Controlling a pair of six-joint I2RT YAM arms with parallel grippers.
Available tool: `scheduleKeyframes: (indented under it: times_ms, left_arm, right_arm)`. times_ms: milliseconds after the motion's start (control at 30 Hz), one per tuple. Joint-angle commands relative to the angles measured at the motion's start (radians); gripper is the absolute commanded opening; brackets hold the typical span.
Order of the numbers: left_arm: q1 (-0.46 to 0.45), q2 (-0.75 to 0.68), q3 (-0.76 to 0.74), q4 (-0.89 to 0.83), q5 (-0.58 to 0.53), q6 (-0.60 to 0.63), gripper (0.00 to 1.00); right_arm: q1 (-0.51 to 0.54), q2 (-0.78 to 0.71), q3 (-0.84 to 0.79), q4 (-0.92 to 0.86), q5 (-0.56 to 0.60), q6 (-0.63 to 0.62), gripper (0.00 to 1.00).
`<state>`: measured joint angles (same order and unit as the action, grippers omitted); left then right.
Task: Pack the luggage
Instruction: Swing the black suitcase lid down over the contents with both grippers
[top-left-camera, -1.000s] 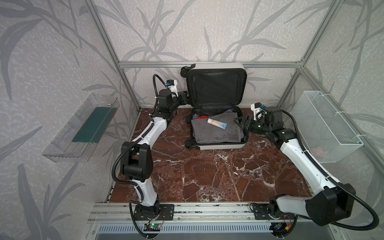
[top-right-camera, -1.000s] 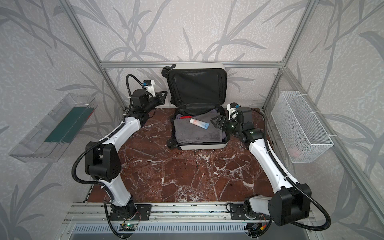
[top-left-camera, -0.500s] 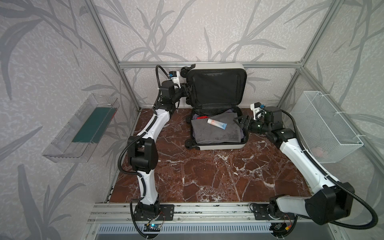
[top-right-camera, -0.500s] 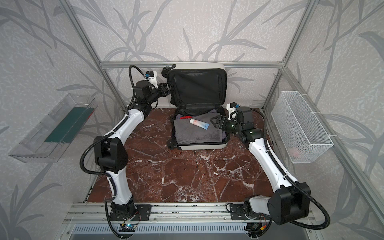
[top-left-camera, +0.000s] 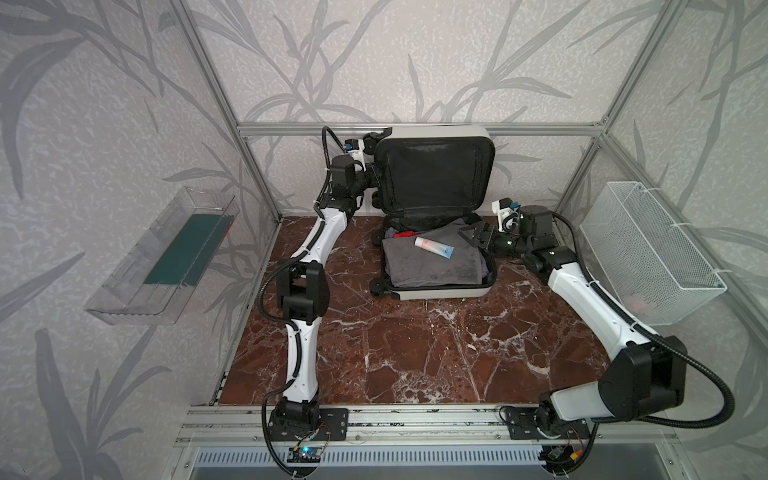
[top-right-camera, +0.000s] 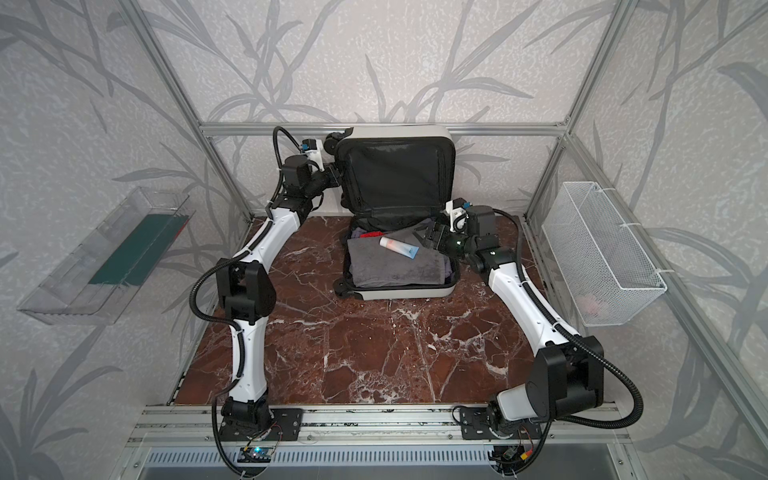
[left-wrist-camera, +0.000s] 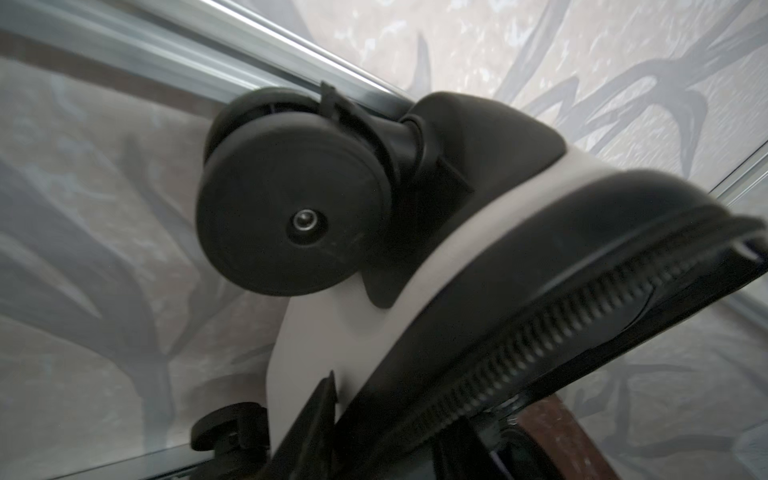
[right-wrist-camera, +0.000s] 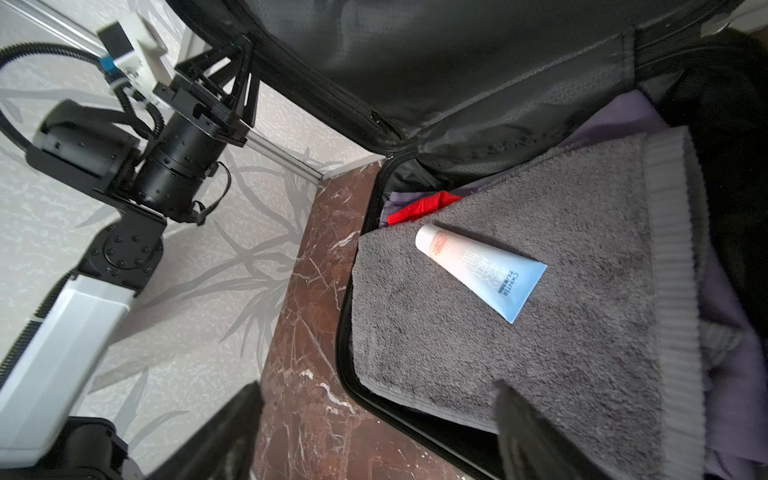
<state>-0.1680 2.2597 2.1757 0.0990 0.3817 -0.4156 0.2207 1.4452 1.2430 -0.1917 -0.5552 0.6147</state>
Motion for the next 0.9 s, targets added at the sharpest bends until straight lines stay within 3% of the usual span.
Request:
scheduleKeyframes:
  times_ms: [0, 133, 167, 300, 567, 767, 867]
  left_arm:
    - [-0.004, 0.009, 0.038, 0.073, 0.042, -0.031, 0.23]
    - [-0.004, -0.016, 0.011, 0.084, 0.048, -0.044, 0.00]
    - [-0.004, -0.029, -0.011, 0.094, 0.051, -0.048, 0.00]
    - [-0.007, -0.113, -0.146, 0.164, 0.056, -0.067, 0.00]
    - [-0.034, -0.395, -0.555, 0.323, 0.050, -0.092, 0.00]
    - [-0.101, -0.629, -0.905, 0.394, -0.013, -0.111, 0.00]
    - [-0.155, -0.738, -1.059, 0.384, -0.046, -0.125, 0.22]
  right_arm:
    - [-0.005, -0.011, 0.026, 0.011, 0.010, -0.008, 0.99]
    - [-0.010, -0.028, 0.029, 0.000, 0.019, -0.004, 0.99]
    - [-0.011, -0.036, 0.029, 0.000, 0.017, 0.000, 0.99]
    - [-0.012, -0.071, 0.026, 0.003, 0.017, 0.012, 0.99]
    - [-0.046, -0.155, 0.014, 0.021, 0.040, 0.070, 0.99]
    - [-0.157, -0.270, -0.029, 0.038, 0.052, 0.116, 0.99]
    - [-0.222, -0.313, -0.037, 0.022, 0.038, 0.136, 0.99]
